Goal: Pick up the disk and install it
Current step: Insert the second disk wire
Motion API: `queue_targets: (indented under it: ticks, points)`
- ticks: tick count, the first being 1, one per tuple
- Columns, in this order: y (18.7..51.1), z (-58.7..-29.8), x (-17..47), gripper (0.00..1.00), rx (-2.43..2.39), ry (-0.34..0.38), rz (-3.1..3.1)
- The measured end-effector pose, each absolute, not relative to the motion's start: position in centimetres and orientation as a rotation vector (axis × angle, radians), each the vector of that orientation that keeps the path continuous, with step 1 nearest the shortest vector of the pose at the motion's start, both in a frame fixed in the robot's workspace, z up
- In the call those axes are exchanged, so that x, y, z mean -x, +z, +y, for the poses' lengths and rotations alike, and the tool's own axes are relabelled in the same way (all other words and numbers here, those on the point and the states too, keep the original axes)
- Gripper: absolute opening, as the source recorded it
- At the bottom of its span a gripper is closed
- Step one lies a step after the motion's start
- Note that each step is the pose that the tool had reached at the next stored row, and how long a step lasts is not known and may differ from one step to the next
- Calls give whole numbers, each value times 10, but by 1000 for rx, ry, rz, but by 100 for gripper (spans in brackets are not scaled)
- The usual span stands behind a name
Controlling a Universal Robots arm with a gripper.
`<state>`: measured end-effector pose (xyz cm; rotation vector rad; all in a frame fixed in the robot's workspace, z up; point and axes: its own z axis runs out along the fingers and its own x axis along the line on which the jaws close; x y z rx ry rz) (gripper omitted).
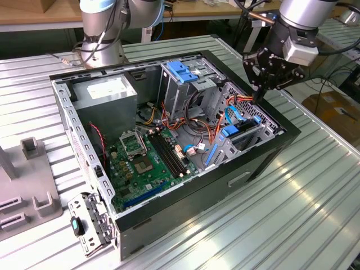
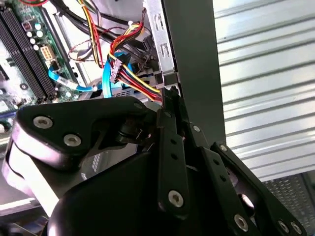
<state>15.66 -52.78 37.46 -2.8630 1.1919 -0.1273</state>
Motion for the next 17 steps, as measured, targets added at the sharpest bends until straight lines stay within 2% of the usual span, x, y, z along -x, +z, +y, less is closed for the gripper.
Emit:
queue_targets:
  ticks: [17]
  points:
    - [373,-528,-157,16,2686,-135,1573]
